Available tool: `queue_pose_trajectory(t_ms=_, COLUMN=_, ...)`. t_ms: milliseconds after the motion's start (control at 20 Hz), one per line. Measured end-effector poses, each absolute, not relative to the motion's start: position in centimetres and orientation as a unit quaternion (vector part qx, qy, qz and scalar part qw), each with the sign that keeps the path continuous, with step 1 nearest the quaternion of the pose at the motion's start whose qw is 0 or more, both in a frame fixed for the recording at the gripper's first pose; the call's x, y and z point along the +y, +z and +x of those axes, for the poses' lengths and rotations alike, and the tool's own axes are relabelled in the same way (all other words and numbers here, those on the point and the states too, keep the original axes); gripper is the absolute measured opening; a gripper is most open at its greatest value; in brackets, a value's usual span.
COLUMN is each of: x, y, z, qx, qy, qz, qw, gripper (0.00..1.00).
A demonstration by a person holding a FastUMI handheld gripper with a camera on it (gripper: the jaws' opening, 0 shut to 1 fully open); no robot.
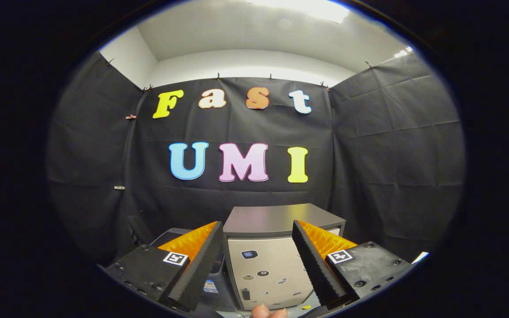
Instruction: Put the clothes into the washing machine and then close the washing machine lid.
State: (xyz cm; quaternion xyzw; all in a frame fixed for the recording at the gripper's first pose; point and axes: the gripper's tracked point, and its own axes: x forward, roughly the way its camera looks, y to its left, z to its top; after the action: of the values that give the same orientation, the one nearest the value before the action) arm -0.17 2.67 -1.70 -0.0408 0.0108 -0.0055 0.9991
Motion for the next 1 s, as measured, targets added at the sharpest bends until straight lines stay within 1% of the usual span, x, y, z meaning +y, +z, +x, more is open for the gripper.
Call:
queue_pose_trajectory(t_ms=300, x=2.4, y=-0.4, z=-0.4, qx=-0.005, qy=-0.014, qz=-0.034, qw=0.999, gripper=0.98)
queue_pose_trajectory(t_ms=1000, x=1.5, y=-0.6, z=-0.1, qx=0.004, qy=-0.033, qz=-0.019, qw=0.999, gripper=0.99)
